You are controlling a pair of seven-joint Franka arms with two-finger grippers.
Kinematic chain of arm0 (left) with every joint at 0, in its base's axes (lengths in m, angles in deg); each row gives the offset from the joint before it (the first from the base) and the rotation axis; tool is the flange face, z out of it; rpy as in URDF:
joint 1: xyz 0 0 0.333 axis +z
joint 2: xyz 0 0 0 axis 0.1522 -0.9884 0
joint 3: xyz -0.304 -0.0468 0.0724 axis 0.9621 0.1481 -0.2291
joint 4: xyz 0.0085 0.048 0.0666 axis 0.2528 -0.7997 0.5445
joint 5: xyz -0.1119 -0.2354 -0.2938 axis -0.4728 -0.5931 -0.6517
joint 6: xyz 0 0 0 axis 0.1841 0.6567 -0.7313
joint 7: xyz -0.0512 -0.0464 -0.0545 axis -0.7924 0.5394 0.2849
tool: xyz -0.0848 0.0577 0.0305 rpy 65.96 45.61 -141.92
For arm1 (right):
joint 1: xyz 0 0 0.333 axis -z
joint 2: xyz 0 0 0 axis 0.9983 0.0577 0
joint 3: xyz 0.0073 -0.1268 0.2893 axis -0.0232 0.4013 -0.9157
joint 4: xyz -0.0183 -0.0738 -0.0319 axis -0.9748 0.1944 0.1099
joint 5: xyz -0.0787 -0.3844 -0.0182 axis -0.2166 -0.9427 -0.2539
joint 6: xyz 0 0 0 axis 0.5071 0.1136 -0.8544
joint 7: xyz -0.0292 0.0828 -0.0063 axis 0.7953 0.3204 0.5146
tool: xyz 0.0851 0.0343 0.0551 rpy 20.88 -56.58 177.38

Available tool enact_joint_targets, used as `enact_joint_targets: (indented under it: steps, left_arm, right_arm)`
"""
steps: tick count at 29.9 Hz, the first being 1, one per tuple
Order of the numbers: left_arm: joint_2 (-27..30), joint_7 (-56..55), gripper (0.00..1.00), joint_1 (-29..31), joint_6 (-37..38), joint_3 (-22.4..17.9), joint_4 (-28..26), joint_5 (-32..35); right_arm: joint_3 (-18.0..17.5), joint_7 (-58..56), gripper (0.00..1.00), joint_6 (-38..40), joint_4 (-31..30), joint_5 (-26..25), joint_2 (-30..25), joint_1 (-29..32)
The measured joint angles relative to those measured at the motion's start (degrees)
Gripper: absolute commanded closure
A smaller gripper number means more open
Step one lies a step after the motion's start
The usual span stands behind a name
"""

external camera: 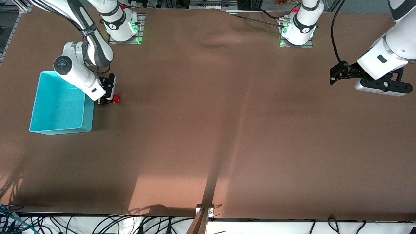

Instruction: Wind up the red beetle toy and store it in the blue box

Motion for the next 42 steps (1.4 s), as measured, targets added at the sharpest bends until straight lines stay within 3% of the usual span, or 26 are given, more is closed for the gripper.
enact_joint_targets:
  steps: [7,18,23,34,42]
  left_arm:
    - [1.24,0.0,0.0,-0.01,-0.76,-0.17,-1.75,-0.62]
    - [1.99,0.0,0.0,0.0,-0.64,-0.35,-2.24,-1.01]
    - [1.99,0.0,0.0,-0.02,-0.2,-0.28,-2.24,-1.01]
    - [1.91,0.0,0.0,-0.07,0.08,-0.35,-2.28,-1.01]
    - [1.59,-0.07,0.0,0.19,-0.02,-0.6,-1.34,-1.01]
  right_arm:
    - [-2.16,0.22,0.79,6.76,4.27,0.0,-1.39,-0.08]
    - [-2.29,0.23,0.79,38.24,26.05,0.06,-2.55,0.01]
    - [-2.14,0.23,0.79,48.47,34.07,0.09,-2.37,0.17]
    - [-0.48,0.21,0.79,63.06,43.78,0.1,-2.19,0.28]
    - [4.83,-2.5,0.79,67.59,45.79,0.08,-2.2,0.46]
